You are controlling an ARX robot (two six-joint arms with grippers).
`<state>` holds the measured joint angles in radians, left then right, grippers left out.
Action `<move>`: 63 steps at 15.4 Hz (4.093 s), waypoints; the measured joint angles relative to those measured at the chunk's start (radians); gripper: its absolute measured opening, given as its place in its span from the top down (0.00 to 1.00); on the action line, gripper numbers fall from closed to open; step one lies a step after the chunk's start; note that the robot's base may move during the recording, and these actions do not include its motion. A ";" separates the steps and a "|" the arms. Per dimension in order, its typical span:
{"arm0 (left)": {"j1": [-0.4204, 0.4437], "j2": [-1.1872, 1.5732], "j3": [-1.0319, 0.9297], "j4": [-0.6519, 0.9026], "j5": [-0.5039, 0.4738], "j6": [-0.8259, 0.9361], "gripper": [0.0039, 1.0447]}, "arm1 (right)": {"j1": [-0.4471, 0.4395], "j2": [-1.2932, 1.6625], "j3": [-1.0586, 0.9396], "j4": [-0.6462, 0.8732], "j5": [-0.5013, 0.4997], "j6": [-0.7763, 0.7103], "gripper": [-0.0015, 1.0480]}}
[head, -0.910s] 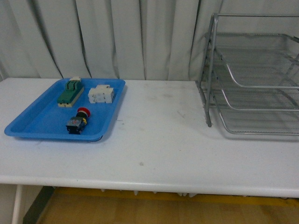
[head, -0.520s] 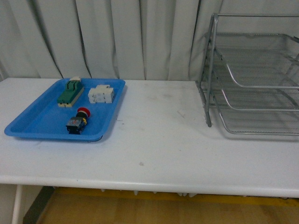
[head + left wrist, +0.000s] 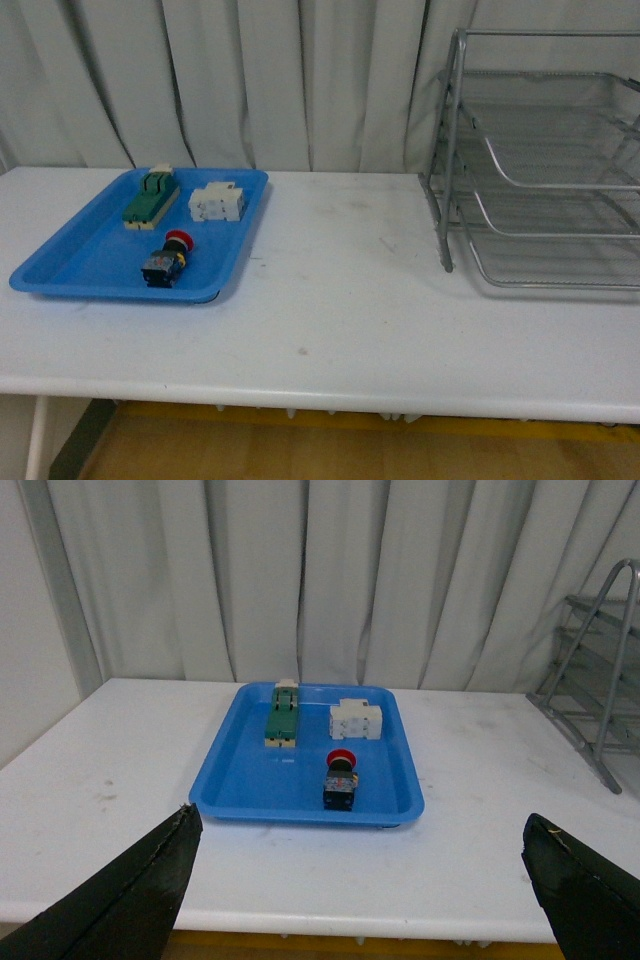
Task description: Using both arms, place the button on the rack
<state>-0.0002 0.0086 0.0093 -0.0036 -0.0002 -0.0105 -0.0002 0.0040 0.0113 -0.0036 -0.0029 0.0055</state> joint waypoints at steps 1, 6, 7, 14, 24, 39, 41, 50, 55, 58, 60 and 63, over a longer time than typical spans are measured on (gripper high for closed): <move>0.000 0.000 0.000 0.000 0.000 0.000 0.06 | 0.000 0.000 0.000 0.000 0.000 0.000 0.06; 0.000 0.000 0.000 0.000 0.000 0.000 0.06 | 0.000 0.000 0.000 0.000 0.000 0.000 0.06; 0.000 0.000 0.000 0.000 0.000 0.000 0.06 | 0.000 0.000 0.000 0.000 0.000 0.000 0.06; 0.000 0.000 0.000 0.000 0.000 0.000 0.06 | -0.272 0.384 0.036 0.422 -0.427 0.132 0.06; 0.000 0.000 0.000 0.000 0.000 0.000 0.06 | -0.489 1.882 0.761 1.149 -0.521 0.951 0.06; 0.000 0.000 0.000 0.000 0.000 0.000 0.06 | -0.246 2.236 0.793 1.291 -0.492 1.443 0.06; 0.000 0.000 0.000 0.000 0.000 0.000 0.06 | -0.241 2.259 0.810 1.291 -0.478 1.433 0.06; 0.000 0.000 0.000 0.000 0.000 0.000 0.06 | -0.209 2.318 0.886 1.289 -0.452 1.429 0.06; 0.000 0.000 0.000 0.000 0.000 0.000 0.06 | -0.196 2.352 0.942 1.290 -0.443 1.411 0.39; 0.000 0.000 0.000 0.000 0.000 0.000 0.06 | -0.196 2.379 0.983 1.263 -0.434 1.389 0.66; 0.000 0.000 0.000 0.000 0.000 0.000 0.06 | -0.196 2.395 0.996 1.253 -0.428 1.386 0.86; 0.000 0.000 0.000 0.000 0.000 0.000 0.06 | -0.198 2.395 0.993 1.281 -0.420 1.426 0.96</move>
<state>-0.0002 0.0086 0.0093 -0.0036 -0.0002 -0.0105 -0.1978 2.3993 1.0042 1.2778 -0.4232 1.4319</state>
